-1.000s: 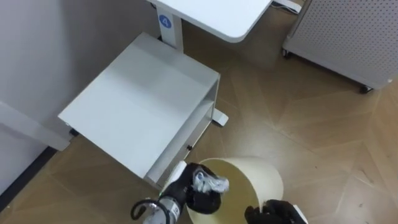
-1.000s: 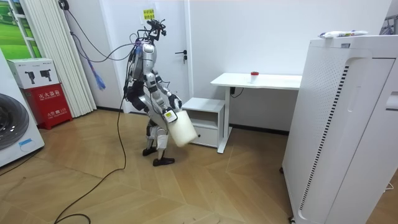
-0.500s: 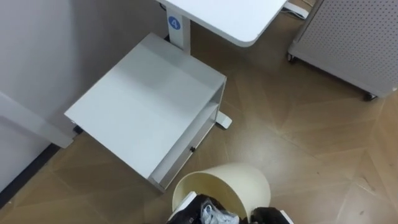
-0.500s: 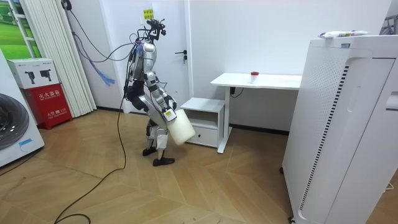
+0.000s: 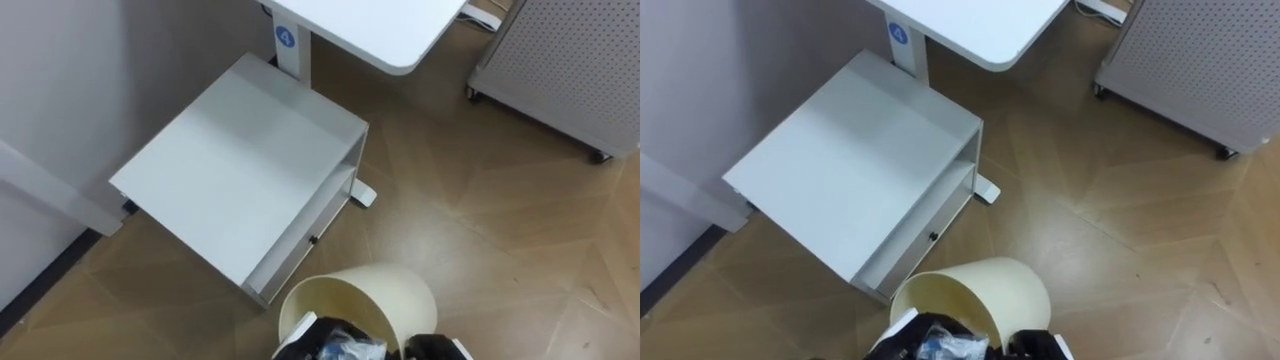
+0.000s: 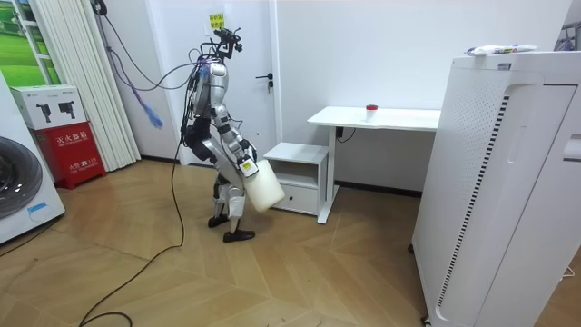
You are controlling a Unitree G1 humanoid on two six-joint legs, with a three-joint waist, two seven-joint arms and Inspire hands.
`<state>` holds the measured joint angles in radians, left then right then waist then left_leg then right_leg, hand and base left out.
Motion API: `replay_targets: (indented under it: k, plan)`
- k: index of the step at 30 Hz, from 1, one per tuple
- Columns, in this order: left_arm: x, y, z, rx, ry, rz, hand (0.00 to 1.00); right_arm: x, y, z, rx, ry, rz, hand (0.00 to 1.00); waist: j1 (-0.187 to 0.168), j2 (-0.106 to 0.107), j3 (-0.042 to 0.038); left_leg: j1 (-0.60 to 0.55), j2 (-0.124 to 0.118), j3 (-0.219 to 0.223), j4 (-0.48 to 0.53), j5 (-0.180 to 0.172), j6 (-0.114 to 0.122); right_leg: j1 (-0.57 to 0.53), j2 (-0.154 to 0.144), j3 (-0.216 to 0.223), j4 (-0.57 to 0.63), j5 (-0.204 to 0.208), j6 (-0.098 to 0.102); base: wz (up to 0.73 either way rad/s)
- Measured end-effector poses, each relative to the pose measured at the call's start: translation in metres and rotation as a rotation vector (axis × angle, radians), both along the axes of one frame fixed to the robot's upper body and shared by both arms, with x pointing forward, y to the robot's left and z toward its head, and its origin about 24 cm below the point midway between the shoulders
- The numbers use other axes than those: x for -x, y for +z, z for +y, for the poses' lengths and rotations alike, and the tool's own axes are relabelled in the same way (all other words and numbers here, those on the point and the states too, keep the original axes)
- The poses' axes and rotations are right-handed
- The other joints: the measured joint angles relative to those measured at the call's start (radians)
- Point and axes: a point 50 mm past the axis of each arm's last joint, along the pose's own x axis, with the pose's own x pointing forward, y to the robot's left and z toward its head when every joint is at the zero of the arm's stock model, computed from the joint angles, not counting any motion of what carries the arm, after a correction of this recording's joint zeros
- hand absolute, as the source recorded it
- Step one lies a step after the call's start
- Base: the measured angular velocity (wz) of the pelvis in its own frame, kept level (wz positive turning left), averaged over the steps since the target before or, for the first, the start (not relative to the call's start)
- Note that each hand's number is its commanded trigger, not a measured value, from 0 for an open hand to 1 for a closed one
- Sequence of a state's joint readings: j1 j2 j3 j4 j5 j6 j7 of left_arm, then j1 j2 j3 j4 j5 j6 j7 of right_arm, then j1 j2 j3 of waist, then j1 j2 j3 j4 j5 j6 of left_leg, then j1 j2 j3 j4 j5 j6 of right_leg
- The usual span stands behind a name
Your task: Pick garbage
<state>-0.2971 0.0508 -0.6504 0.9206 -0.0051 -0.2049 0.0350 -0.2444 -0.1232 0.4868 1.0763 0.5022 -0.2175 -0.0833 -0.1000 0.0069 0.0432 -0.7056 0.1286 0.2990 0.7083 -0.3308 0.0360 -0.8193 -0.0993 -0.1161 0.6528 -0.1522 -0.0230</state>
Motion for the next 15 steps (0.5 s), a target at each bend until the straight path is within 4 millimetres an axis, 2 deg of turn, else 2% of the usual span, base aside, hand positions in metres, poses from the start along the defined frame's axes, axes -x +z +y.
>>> replay_targets:
  k: [8, 15]
  plan:
    - [0.0023, 0.0035, -0.0065, 0.021, -0.019, -0.023, 0.0, 0.0017, -0.0009, 0.001, -0.01, -0.004, 0.002, 1.0, 0.022, 0.0, 0.0, -0.005, 0.012, 0.0, 0.001, 0.0, 0.0, 0.002, 0.008, -0.002, -0.015, 0.009, 0.002, -0.01]
    - [0.0098, -0.0001, -0.0055, -0.003, -0.043, -0.025, 0.0, 0.0048, -0.0034, -0.0008, -0.022, -0.002, 0.018, 1.0, 0.024, 0.001, 0.0003, 0.012, 0.02, -0.003, -0.001, 0.0, -0.001, 0.028, 0.017, -0.013, -0.035, 0.015, -0.003, -0.01]
